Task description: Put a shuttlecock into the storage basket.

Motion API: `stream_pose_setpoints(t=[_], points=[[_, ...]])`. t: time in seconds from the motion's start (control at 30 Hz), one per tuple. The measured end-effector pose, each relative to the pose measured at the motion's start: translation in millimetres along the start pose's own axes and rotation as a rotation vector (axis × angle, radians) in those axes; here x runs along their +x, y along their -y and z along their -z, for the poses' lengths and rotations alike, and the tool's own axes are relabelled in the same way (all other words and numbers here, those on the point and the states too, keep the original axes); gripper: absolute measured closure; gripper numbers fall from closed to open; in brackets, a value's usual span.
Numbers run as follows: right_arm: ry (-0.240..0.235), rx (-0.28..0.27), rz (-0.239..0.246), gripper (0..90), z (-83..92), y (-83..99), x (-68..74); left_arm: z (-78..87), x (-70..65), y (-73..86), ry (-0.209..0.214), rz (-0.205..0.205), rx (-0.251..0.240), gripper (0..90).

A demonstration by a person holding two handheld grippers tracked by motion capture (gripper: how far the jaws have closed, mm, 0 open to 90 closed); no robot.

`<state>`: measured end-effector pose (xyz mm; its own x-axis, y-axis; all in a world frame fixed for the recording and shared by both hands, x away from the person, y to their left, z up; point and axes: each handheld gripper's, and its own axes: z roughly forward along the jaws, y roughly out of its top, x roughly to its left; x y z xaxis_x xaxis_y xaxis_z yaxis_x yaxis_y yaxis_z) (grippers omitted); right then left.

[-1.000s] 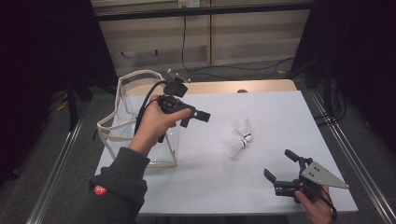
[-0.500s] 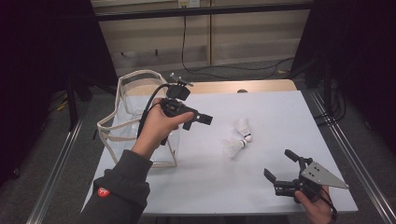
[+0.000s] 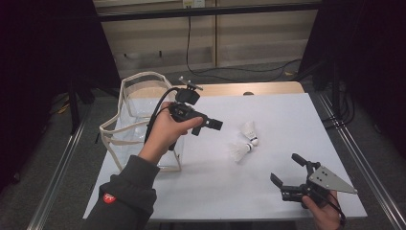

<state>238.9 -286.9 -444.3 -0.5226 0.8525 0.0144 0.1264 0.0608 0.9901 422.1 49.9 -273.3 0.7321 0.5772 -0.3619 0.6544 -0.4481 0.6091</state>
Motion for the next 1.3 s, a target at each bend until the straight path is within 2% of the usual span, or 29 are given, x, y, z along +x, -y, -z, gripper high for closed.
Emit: stream_pose_setpoints(t=[0.03,0.37,0.83,1.07,1.17,1.2,1.3], points=[[0.001,0.0,0.001,1.9,0.1,0.0,-0.1,-0.2,0.7,0.0,0.001,-0.015,0.01,10.9],[-0.001,0.0,0.001,1.9,0.0,0.0,0.1,-7.0,-2.2,3.2,0.013,-0.025,0.016,9.7],[0.002,-0.002,0.004,1.9,-0.3,0.1,-0.1,-18.6,-1.1,9.7,0.005,-0.018,0.024,8.5],[0.0,0.003,0.002,1.9,-0.4,0.3,0.0,-23.3,-1.1,12.0,0.01,-0.037,0.027,7.8],[-0.001,0.004,0.002,1.9,-0.2,0.4,-0.2,-26.5,-2.3,13.9,0.01,-0.024,0.019,7.8],[-0.001,0.003,0.001,1.9,-0.3,0.4,-0.6,-26.7,-1.5,14.1,0.009,-0.039,0.031,7.8],[0.001,0.003,-0.001,1.9,-0.4,0.5,-0.7,-29.0,-2.0,15.1,0.014,-0.045,0.029,7.7]])
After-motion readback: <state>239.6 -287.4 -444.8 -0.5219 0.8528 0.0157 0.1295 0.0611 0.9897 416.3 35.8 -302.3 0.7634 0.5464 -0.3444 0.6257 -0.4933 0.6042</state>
